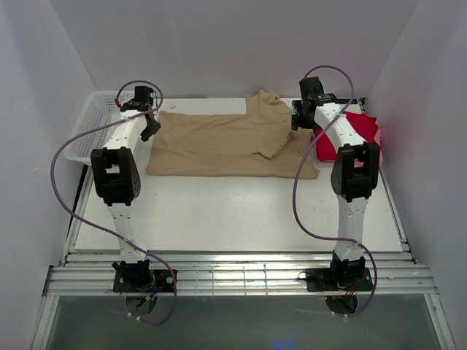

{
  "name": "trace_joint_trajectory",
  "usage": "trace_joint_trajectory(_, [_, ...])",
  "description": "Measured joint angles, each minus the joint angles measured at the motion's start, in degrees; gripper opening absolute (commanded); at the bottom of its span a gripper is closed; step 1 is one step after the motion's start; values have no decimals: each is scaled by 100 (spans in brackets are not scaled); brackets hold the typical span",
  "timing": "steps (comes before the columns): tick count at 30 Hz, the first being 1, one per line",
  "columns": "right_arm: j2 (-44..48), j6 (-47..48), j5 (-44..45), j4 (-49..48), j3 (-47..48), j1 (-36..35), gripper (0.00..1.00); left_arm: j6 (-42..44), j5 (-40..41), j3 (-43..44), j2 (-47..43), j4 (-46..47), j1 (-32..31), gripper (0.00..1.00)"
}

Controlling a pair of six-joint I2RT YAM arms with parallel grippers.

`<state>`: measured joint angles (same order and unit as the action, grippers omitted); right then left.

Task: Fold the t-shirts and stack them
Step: Fold the tshirt

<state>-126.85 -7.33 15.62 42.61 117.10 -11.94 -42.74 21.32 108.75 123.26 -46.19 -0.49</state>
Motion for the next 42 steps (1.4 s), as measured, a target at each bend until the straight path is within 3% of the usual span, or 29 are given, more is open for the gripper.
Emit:
trace_joint_trajectory(3, [643, -50, -254, -216, -763, -2, 60, -175, 22, -546, -387, 15, -59, 40])
trace_joint_trajectory(4, [879, -79, -380, -273, -1005, -9, 37, -225, 9, -750, -535, 11, -114, 34])
trace_joint_trajectory(5, [1060, -81, -476, -343, -1196, -17, 21, -262, -7, -970, -704, 74, -192, 23])
trace_joint_trajectory(6, [1204, -120, -588, -369, -1340, -33, 9, -323, -37, -1176, -861, 136, -313, 0])
trace_joint_trajectory(9, [1443, -249, -922, -535, -1755, -87, 8, -404, -52, -1661, -1222, 341, -898, 0])
trace_joint_trajectory(14, [1392, -323, -1515, -654, -2483, -168, 8, -575, -278, -1976, -1097, 627, -1685, 0])
trace_joint_trajectory(26, [1012, -409, -2105, -791, -2894, -184, 8, -264, 33, -2378, -901, 1045, -1427, 0])
trace_joint_trajectory(42, [1377, -431, -2282, -1381, -3978, -170, 8, -271, 225, -4301, -1657, 2291, -1484, 0])
